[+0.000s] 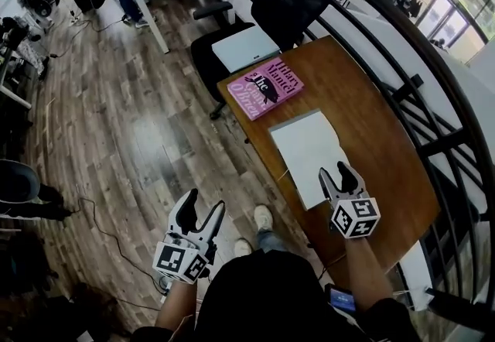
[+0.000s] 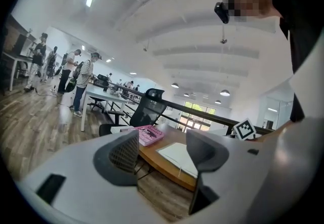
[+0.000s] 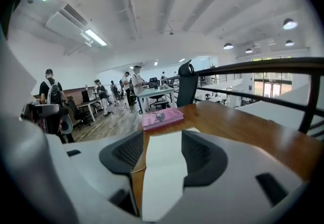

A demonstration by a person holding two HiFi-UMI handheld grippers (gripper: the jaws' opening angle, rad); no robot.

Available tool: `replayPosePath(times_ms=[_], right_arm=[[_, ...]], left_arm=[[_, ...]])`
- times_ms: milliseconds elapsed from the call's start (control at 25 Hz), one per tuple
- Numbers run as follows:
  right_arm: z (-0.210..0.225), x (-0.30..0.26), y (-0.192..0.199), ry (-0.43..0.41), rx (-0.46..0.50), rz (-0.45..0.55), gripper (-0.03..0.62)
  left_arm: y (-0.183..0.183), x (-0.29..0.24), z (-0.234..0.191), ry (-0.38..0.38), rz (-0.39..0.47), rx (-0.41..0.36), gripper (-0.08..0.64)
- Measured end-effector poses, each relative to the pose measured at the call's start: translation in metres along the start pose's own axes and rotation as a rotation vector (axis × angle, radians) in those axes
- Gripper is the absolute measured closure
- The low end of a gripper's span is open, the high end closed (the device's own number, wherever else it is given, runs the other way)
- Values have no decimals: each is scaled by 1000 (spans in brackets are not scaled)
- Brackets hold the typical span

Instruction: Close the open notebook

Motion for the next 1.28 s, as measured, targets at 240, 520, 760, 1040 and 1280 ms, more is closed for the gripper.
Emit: replayPosePath(times_ms=[240,520,760,1040,1280], right_arm=[[46,-26,15,34,-19,-112,307],[87,-60,27,47,24,-246,249],[109,-86,42,35,27,-315,249],[122,-108,53,22,10,-332,244],[123,-114,60,-10,5,-343,244]], left_arm=[[8,-50,6,25,-48,13,262],[28,-87,7,41,-107,66,262],[45,-112,12,52,-160,92,262],[53,-123,9,26,-204,102,262],[56,-126,9,13,-224,97,262]])
Point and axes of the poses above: the fingertips, and each gripper's own axes: x backward along the fingers, z to its right, y out of its underside, the point moved 10 cm from there along x, backward along the fingers, and after that the axes turned 3 degrees about z, right-handed, at the moved point
